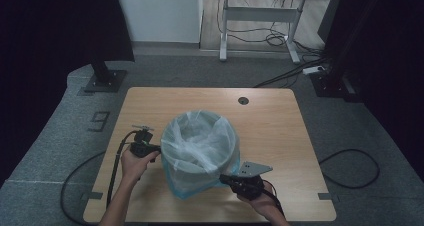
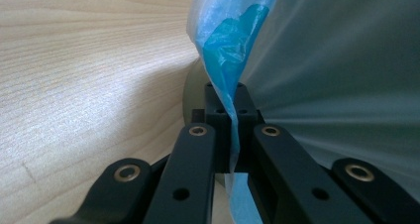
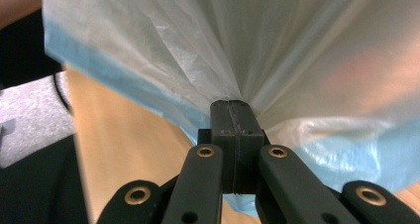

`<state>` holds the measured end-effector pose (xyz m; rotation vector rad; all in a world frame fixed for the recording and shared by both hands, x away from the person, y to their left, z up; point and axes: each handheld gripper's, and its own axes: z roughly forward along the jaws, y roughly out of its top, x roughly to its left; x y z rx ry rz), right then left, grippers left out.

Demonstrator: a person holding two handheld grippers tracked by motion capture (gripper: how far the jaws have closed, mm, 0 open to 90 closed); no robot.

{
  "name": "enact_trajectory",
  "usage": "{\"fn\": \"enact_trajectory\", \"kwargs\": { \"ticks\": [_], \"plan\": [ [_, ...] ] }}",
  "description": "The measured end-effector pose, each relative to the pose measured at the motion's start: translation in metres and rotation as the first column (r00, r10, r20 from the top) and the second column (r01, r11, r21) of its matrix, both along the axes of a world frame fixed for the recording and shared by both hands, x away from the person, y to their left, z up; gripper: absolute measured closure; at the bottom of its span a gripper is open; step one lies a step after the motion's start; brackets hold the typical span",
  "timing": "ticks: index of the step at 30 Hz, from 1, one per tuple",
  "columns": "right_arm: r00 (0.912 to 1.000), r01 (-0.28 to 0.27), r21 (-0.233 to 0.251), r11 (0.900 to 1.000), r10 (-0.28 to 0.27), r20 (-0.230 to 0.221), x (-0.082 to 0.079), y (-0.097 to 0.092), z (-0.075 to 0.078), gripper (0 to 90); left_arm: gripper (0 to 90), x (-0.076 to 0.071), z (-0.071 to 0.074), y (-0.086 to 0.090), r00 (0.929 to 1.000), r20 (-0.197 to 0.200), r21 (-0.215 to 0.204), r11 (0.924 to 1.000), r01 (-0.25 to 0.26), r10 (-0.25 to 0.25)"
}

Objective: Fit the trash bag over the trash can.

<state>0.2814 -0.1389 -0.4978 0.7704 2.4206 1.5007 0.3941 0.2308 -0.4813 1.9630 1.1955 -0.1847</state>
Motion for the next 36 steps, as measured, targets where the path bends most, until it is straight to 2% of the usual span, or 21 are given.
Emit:
{"fn": "enact_trajectory", "kwargs": {
  "ticks": [4,6,7,8,9,11,12,13,15,17,19,23,25,27,30,32,34,36],
  "plan": [
    [0.9993,0.028,-0.011,0.9995,-0.029,-0.025,0.011,-0.005,-0.012,89.1,89.6,0.003,-0.008,-0.005,0.9999,-0.011,0.01,0.9999,0.005,-0.005],
    [0.9981,0.043,-0.002,0.9991,-0.044,-0.044,0.015,-0.008,-0.018,89.0,89.0,0.002,-0.008,-0.005,1.0,-0.001,0.013,0.9999,-0.002,0.002],
    [0.9976,0.055,0.015,0.9984,-0.055,-0.042,0.016,-0.01,-0.019,88.8,85.1,0.0,-0.006,-0.003,0.9997,0.021,0.023,0.9997,-0.012,0.011],
    [0.9975,0.065,0.03,0.9975,-0.064,-0.029,0.014,-0.012,-0.018,84.5,78.7,-0.004,-0.003,0.0,0.9978,0.055,0.019,0.9991,-0.039,0.038],
    [0.9973,0.071,0.06,0.9956,-0.07,-0.02,0.013,-0.014,-0.015,74.7,69.8,-0.007,0.0,0.003,0.9945,0.089,0.017,0.9983,-0.057,0.055],
    [0.9963,0.086,0.112,0.99,-0.086,-0.007,0.009,-0.018,-0.008,62.1,54.7,-0.018,0.012,0.012,0.9788,0.182,0.018,0.9949,-0.099,0.094],
    [0.9951,0.097,0.137,0.9858,-0.098,0.006,0.007,-0.021,-0.004,55.6,47.0,-0.025,0.019,0.019,0.9661,0.232,0.001,0.9933,-0.116,0.112],
    [0.9941,0.104,0.172,0.9796,-0.107,0.013,0.005,-0.024,0.002,52.5,38.4,-0.029,0.024,0.024,0.9582,0.257,-0.023,0.9921,-0.123,0.125],
    [0.9942,0.098,0.219,0.9707,-0.105,0.022,0.002,-0.029,0.009,48.2,26.1,-0.038,0.034,0.036,0.9481,0.289,-0.069,0.9907,-0.117,0.132],
    [0.9938,0.097,0.252,0.9628,-0.108,0.029,0.0,-0.033,0.014,45.8,18.2,-0.041,0.038,0.041,0.9466,0.299,-0.08,0.9917,-0.1,0.12],
    [0.9929,0.099,0.274,0.9565,-0.113,0.036,-0.001,-0.035,0.018,44.2,14.5,-0.046,0.042,0.046,0.9404,0.322,-0.078,0.9929,-0.09,0.11],
    [0.9895,0.11,0.269,0.957,-0.131,0.062,-0.006,-0.045,0.022,42.0,14.4,-0.055,0.053,0.056,0.9255,0.367,-0.082,0.9943,-0.068,0.094],
    [0.9886,0.119,0.274,0.9543,-0.14,0.057,-0.008,-0.054,0.021,41.2,14.7,-0.059,0.061,0.058,0.9182,0.388,-0.082,0.9952,-0.053,0.081],
    [0.9865,0.137,0.273,0.9523,-0.156,0.05,-0.01,-0.065,0.019,40.7,15.3,-0.064,0.073,0.058,0.9064,0.42,-0.074,0.9971,-0.019,0.049],
    [0.982,0.166,0.277,0.9463,-0.184,0.04,-0.012,-0.082,0.015,40.4,16.2,-0.068,0.093,0.048,0.8881,0.459,-0.041,0.9983,0.041,-0.017],
    [0.9787,0.186,0.282,0.9411,-0.203,0.031,-0.013,-0.092,0.013,39.8,16.7,-0.068,0.106,0.037,0.8774,0.475,-0.009,0.9966,0.082,-0.068],
    [0.9773,0.196,0.291,0.9365,-0.211,0.02,-0.015,-0.101,0.01,39.5,16.7,-0.066,0.118,0.023,0.8662,0.484,0.028,0.9916,0.126,-0.124],
    [0.9764,0.202,0.299,0.9325,-0.215,0.012,-0.017,-0.108,0.008,39.2,16.7,-0.063,0.128,0.007,0.8537,0.487,0.072,0.9825,0.172,-0.185]
  ]
}}
